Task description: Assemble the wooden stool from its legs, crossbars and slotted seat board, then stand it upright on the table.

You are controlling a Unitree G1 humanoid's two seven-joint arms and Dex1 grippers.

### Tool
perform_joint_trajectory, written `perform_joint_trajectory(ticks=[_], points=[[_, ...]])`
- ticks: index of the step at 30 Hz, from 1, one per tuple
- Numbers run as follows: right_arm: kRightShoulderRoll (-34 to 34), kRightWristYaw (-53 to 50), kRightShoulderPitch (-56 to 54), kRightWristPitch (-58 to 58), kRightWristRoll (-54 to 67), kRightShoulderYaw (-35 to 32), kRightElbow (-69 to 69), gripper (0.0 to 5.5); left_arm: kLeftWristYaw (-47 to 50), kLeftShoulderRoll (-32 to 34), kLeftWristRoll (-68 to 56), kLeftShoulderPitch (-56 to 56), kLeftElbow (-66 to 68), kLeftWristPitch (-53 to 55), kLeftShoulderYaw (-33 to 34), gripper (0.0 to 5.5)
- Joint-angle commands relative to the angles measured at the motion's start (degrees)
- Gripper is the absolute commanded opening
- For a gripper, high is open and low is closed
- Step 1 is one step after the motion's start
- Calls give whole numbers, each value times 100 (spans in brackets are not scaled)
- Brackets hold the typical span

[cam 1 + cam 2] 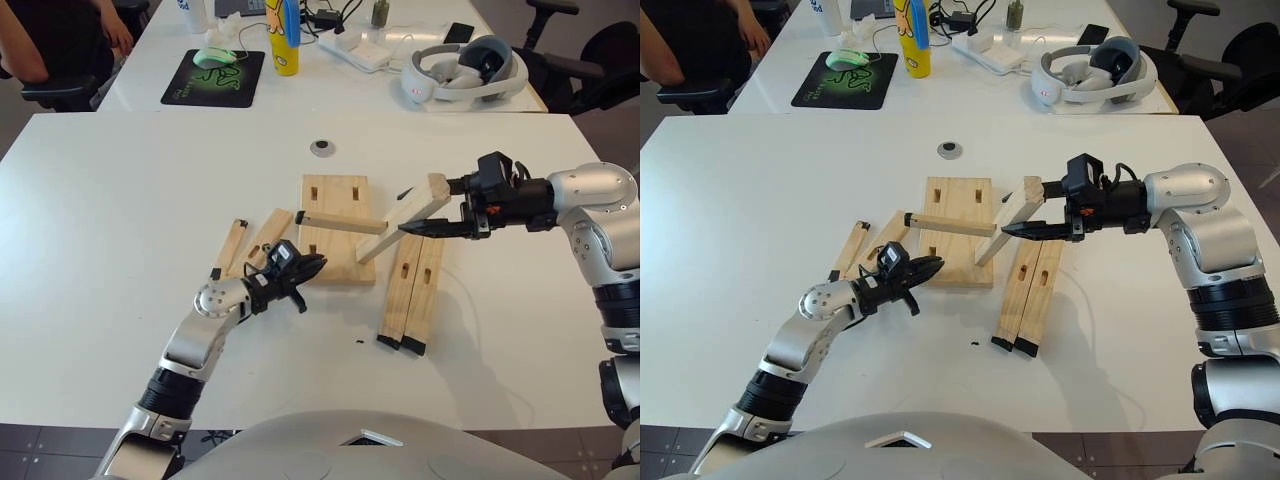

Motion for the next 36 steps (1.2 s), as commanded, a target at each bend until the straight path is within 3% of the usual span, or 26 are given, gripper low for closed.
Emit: perform_joint_trajectory(ticks=[1, 17, 18, 19, 27, 36], points=[[24, 83, 170, 175, -828, 480, 326, 205, 224, -259, 227, 33, 146, 35, -257, 0], [176, 60, -54, 383, -752, 409, 329, 205, 801, -222, 802, 233, 507, 1006, -693, 0], [208, 9, -66, 419, -707, 333, 310, 241, 817, -218, 812, 236, 529, 1025, -719, 0], [230, -26, -74, 447, -676, 279, 296, 242, 828, -215, 817, 237, 543, 1039, -737, 0], [653, -648, -332, 853, -209, -701, 31, 378, 839, -181, 762, 210, 530, 1232, -748, 0], [-327, -544, 176, 2037, 604, -2122, -669, 378, 853, -143, 620, 175, 626, 1225, -488, 0]])
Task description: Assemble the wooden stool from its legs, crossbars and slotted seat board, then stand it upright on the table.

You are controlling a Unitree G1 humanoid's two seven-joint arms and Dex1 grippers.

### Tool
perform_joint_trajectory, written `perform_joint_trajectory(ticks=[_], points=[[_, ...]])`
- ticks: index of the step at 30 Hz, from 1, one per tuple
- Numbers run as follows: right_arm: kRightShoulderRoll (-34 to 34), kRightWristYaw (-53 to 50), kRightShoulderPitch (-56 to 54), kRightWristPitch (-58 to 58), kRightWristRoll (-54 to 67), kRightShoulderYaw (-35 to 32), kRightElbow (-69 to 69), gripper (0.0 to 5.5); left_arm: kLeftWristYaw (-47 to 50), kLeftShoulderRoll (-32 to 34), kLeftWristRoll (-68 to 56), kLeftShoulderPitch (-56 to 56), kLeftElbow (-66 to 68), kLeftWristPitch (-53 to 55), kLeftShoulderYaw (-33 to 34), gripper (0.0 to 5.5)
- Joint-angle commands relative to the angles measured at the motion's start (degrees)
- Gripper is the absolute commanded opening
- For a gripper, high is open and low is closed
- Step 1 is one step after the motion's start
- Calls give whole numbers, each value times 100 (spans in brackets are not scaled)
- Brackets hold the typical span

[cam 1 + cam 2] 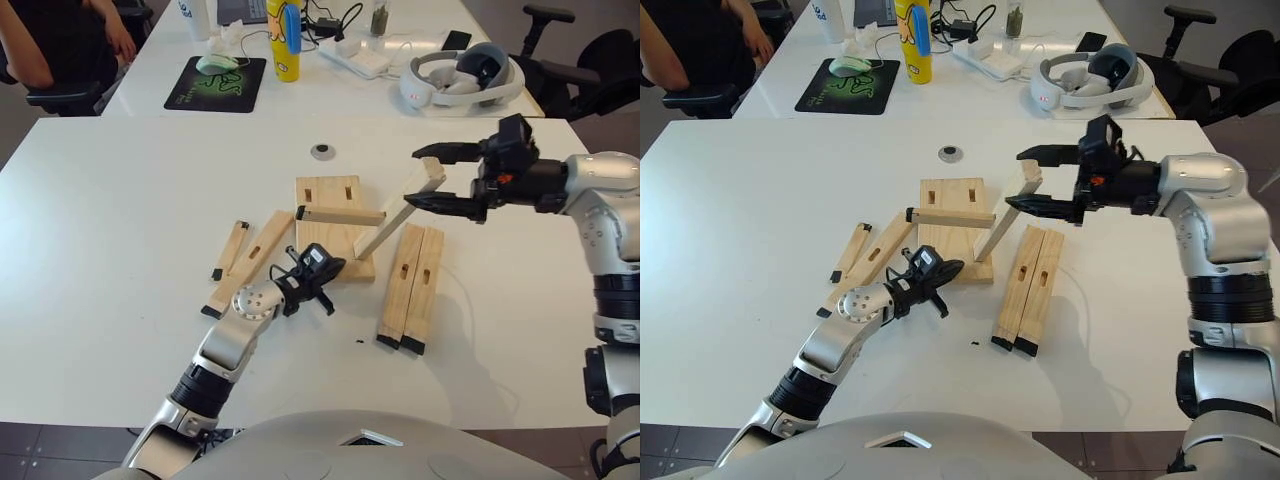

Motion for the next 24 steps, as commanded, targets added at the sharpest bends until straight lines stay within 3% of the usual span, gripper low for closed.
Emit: perform_joint_trajectory(ticks=[1, 3, 6, 12, 24], points=[[-421, -74, 110, 793, 653, -791, -370, 378, 106, 267, 161, 372, 528, 610, 127, 0], [-343, -366, -140, 1398, 1355, -1208, -545, 378, 124, 261, 139, 381, 533, 620, 207, 0], [406, -1723, -639, 1914, 2468, -1676, -914, 339, 121, 299, 136, 365, 530, 656, 288, 0], [1761, -3733, -359, 1907, 3260, -1608, -1860, 247, 20, 368, 152, 280, 517, 739, 271, 0], [2408, -4222, 113, 1497, 2545, -808, -2082, 61, -55, 340, 138, 262, 490, 819, 188, 0]])
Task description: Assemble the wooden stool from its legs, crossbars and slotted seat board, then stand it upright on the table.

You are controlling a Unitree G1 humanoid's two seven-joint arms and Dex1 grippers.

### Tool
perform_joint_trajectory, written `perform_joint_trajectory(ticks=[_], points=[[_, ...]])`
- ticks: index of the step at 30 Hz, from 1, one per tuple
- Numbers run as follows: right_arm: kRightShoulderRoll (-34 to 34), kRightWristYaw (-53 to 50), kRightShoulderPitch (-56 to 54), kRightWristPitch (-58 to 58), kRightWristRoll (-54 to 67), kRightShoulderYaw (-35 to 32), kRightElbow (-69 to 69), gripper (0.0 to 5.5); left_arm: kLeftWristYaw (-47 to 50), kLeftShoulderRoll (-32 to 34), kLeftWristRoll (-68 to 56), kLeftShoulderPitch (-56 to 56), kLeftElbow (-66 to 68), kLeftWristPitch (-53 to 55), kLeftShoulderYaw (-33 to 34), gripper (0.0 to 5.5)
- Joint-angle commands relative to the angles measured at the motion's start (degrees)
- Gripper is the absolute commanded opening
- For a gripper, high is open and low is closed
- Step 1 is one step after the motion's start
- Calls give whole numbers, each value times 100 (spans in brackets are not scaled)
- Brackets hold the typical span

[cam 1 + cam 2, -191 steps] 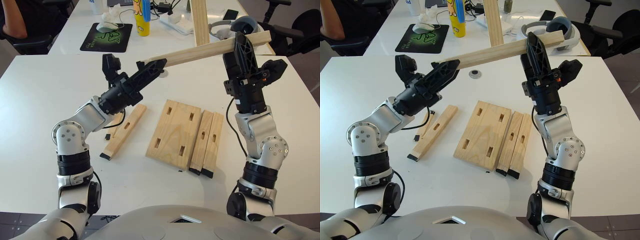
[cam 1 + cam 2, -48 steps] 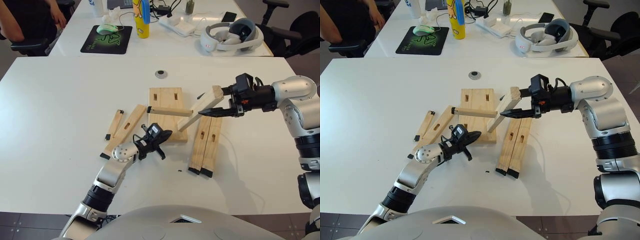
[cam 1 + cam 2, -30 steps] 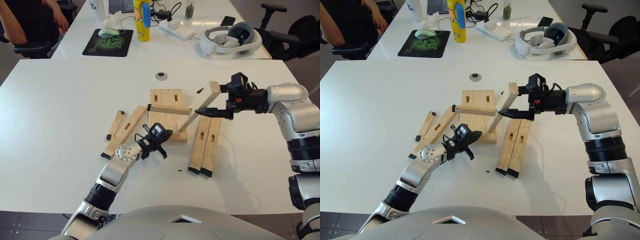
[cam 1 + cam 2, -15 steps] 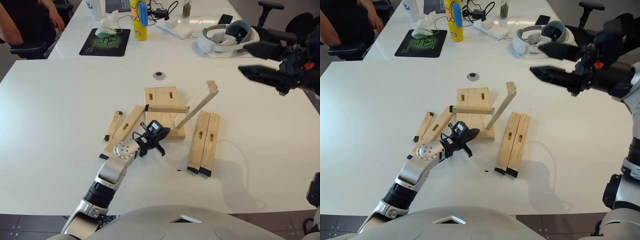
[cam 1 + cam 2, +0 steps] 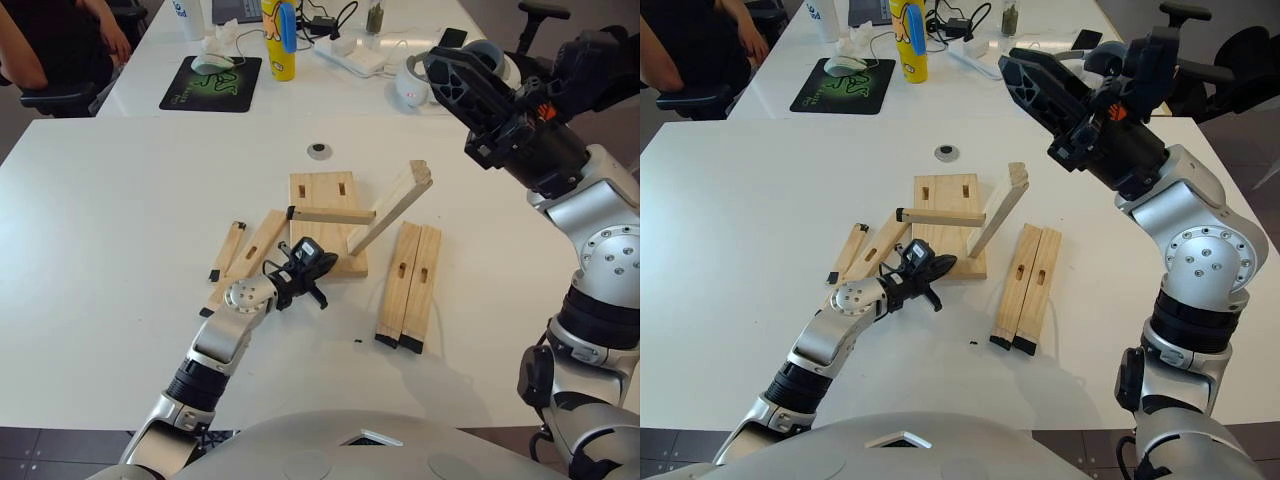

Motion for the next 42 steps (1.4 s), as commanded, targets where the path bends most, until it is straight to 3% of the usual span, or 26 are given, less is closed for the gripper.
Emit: perform_joint_trajectory(ticks=[1, 5, 14, 17, 21, 25, 31, 39, 42], points=[[224, -82, -5, -212, -327, 278, -12, 44, 40, 280, 207, 362, 455, 647, -61, 0], [216, -132, -333, -278, -438, 310, 45, 3, 34, 272, 205, 363, 455, 663, -81, 0], [327, -896, -1573, -505, 186, -371, 76, 3, -16, 294, 203, 378, 447, 689, -109, 0], [472, -874, -1094, -434, 21, 52, -72, 3, -27, 288, 196, 393, 424, 703, -120, 0], [296, -628, 258, -331, -1387, 1719, -55, 3, -46, 268, 163, 381, 370, 737, -124, 0], [200, -770, 1015, -39, -1932, 2358, 15, 3, -68, 295, 127, 334, 280, 823, -95, 0], [976, -1071, -388, -838, -690, 824, -146, 3, -23, 257, 97, 386, 262, 887, -83, 0], [483, -1529, -1618, -783, 520, -432, -174, 3, 21, 235, 81, 443, 233, 914, -94, 0], [353, -1593, -1779, -755, 707, -518, -158, 3, 67, 225, 70, 494, 197, 924, -68, 0]])
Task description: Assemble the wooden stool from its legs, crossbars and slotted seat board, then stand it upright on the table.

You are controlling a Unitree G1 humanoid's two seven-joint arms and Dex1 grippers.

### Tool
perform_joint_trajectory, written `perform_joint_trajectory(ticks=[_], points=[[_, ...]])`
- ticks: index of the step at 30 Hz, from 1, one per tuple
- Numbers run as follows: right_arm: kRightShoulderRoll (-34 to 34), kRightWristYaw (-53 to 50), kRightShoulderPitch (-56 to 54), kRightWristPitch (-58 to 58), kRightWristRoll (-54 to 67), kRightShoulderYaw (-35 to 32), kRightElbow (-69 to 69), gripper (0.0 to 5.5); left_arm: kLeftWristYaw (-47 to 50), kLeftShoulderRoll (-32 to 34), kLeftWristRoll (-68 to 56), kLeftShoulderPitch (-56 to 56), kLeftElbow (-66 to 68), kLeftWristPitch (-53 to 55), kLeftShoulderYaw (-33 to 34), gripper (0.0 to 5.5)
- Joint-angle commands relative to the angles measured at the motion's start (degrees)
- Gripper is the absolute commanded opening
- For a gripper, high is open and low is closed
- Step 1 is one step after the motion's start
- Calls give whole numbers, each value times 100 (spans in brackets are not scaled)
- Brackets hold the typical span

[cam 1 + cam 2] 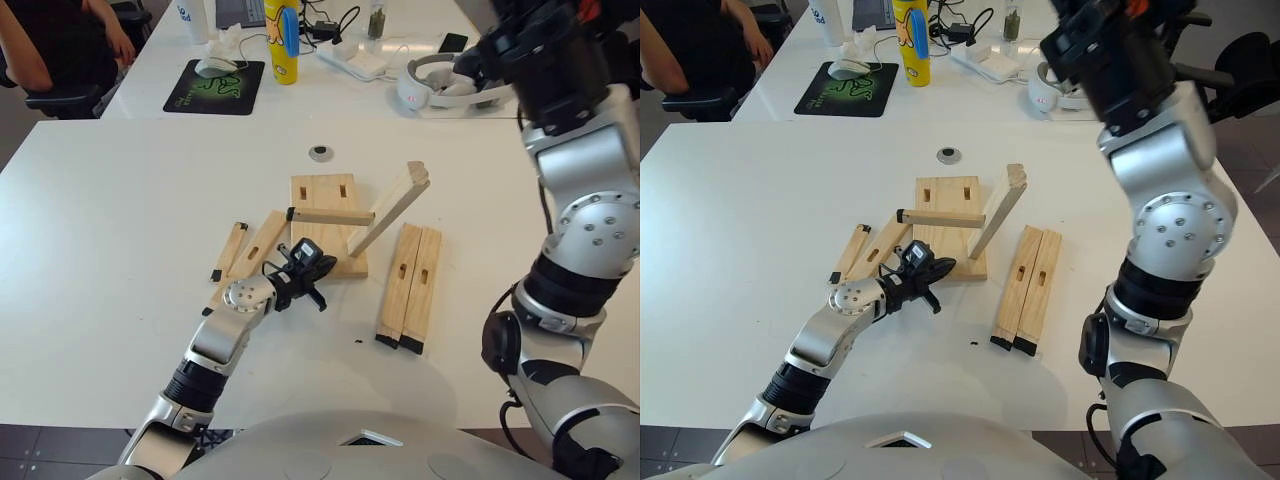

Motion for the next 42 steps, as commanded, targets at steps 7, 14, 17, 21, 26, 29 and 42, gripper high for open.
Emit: perform_joint_trajectory(ticks=[7, 14, 17, 21, 26, 29, 42], points=[[-416, 197, 1611, 882, -924, 1621, 14, 3, 133, 202, 128, 458, 362, 587, -43, 0], [-151, 411, 2582, 148, -1936, 2252, 248, 3, 20, 265, 112, 413, 316, 648, -119, 0], [63, 479, 1983, -497, -1806, 1619, 301, 3, 43, 245, 108, 422, 320, 666, -123, 0], [146, 219, 1375, -781, -1387, 762, 270, 3, 29, 260, 90, 397, 324, 660, -130, 0], [-137, -160, 1581, -719, -1434, -67, 638, 3, 78, 259, 47, 490, 214, 588, -42, 0], [-526, -44, 2954, -707, -2283, -77, 623, 3, 90, 236, -21, 564, 175, 283, 105, 0], [150, -2085, 5630, 1038, -3888, 1183, -1903, 3, -169, 311, -459, 1081, -1228, -819, 560, 0]])
